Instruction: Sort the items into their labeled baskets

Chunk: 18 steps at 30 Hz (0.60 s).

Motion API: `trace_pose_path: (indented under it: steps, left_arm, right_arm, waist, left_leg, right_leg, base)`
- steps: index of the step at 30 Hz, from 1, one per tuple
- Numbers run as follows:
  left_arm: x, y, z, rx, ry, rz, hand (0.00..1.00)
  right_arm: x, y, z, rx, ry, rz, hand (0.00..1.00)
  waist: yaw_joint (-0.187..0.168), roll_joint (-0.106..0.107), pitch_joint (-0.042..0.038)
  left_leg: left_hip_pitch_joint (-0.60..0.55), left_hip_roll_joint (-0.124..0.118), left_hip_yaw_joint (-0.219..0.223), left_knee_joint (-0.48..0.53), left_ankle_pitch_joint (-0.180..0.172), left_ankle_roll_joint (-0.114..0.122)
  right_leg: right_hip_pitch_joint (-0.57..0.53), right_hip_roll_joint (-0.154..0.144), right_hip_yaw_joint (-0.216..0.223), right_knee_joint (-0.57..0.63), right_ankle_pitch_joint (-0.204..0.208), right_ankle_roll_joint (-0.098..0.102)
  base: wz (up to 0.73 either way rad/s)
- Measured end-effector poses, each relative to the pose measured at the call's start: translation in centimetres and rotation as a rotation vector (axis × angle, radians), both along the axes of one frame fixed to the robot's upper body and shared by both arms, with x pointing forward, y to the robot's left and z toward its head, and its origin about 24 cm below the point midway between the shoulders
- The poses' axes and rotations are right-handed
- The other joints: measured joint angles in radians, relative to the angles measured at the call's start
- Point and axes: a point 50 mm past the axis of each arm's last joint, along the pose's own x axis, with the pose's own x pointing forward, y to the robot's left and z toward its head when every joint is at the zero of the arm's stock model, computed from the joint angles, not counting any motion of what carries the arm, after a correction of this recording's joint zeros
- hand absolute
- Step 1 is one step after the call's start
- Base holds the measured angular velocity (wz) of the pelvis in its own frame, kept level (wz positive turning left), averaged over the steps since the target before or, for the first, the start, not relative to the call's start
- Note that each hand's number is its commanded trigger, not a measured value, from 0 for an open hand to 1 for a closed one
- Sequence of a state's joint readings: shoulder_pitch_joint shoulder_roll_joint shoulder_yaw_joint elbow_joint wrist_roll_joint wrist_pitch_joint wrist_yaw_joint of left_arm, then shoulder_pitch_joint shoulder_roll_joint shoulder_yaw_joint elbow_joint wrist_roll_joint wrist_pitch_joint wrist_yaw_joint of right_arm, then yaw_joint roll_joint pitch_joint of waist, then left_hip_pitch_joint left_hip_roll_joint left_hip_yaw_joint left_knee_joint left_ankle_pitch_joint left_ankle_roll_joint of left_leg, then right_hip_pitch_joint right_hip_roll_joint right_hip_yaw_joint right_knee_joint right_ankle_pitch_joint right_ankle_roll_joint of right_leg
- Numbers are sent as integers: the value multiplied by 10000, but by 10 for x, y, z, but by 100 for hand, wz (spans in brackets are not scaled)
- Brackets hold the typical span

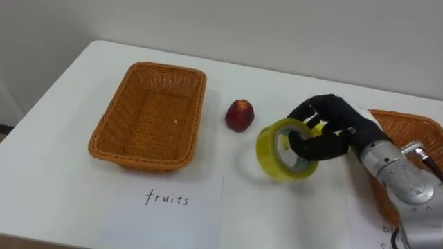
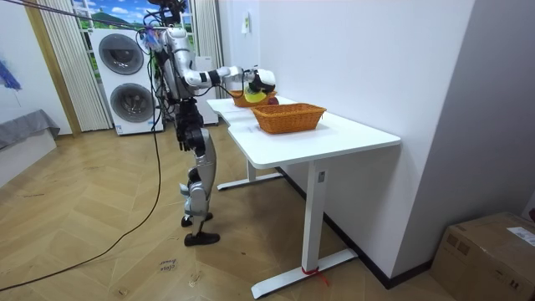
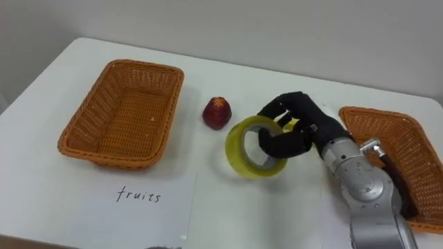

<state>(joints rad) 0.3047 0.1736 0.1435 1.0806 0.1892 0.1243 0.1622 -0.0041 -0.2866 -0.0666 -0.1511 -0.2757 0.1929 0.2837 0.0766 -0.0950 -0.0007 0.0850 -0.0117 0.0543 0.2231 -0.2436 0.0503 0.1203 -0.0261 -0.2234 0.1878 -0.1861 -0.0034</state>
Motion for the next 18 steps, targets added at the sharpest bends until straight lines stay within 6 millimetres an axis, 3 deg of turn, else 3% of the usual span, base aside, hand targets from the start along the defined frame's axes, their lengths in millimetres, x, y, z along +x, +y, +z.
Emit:
trace_pose_path:
  steps: [5, 12, 18]
  left_arm:
    - [-5, 0, 0, -4, 108, 31, 0]
    - [-9, -1, 0, -35, 195, 63, 0]
    - [-8, 0, 0, 3, 144, 165, 0]
  right_arm:
    - [-3, -9, 8, 290, -781, -727, 100]
    - [-14, -22, 0, 250, -807, -1754, 100]
    - [-15, -27, 1, 776, -913, -2057, 100]
  waist:
    - [-197, 115, -51]
    - [-307, 225, -38]
    - [-432, 155, -28]
  left_leg:
    - [73, 1, 7, -30, 0, 2]
    - [134, 6, 27, -58, 0, 1]
    - [140, 22, 135, -35, 0, 1]
  right_leg:
    - [58, -3, 1, 2, 0, 1]
    - [78, -11, 38, 38, -2, 3]
    - [-15, 12, 187, 147, -5, 5]
  base:
    - [0]
    - [0]
    - [-4]
